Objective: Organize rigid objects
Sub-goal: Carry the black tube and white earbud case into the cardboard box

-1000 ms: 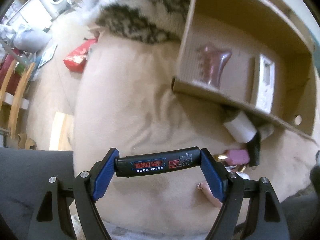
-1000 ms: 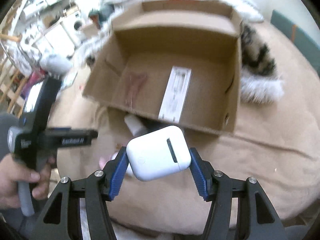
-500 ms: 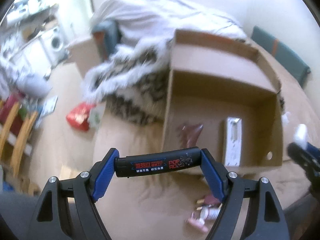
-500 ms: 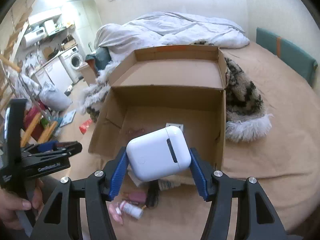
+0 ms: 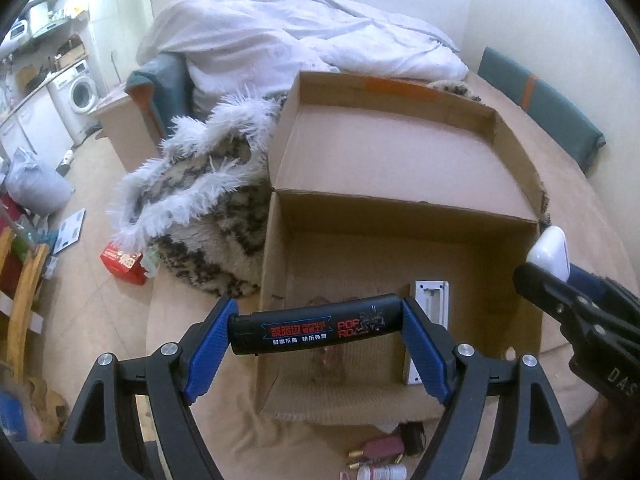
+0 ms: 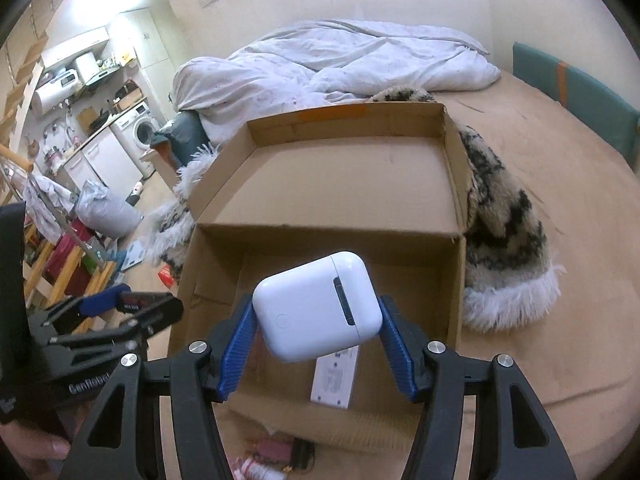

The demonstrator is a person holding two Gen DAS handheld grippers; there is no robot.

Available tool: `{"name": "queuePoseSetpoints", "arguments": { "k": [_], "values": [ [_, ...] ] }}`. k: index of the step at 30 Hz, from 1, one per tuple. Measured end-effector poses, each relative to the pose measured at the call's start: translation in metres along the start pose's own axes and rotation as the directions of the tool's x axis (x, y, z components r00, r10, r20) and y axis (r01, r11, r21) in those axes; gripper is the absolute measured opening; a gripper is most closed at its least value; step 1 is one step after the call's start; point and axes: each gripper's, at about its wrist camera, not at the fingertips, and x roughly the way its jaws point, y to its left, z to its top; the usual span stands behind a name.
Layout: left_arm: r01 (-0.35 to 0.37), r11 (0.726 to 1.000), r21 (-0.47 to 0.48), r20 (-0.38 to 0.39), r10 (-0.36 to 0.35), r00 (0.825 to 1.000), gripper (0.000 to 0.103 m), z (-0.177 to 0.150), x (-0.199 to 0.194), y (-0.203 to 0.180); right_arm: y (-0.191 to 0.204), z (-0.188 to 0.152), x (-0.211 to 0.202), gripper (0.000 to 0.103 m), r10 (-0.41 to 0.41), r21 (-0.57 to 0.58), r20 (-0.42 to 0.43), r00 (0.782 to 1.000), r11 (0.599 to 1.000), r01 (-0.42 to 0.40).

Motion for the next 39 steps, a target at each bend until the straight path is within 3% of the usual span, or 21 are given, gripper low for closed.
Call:
{"name": "queuePoseSetpoints", "arguments": {
  "k": [6, 17, 25, 39],
  "values": [
    [0.017, 1.000, 0.024, -0.038, -0.016, 0.999, 0.079, -0.008, 0.032, -0.005, -0.009, -0.012, 0.031, 0.063, 0.025, 0.044, -0.059, 0.998, 0.999, -0.023],
    [0.082, 0.996, 0.034, -0.087, -0.079, 0.993, 0.079, -0.022, 0.059, -0.013, -0.018, -0.032, 0.083, 0.064, -0.028, 0.048, -0.226, 0.974, 0.998, 0.040],
    [0.076, 0.997, 0.018, -0.128, -0.073, 0.989, 0.079, -0.026, 0.070, -0.012, -0.016, -0.031, 0.101, 0.064, -0.076, 0.019, -0.253, 0.964, 0.996, 0.083],
    [0.069, 0.997, 0.024, -0.182, -0.063, 0.981, 0.080, -0.039, 0.085, -0.021, -0.026, -0.031, 0.107, 0.064, -0.057, 0.072, -0.287, 0.956, 0.994, 0.081]
  ]
}}
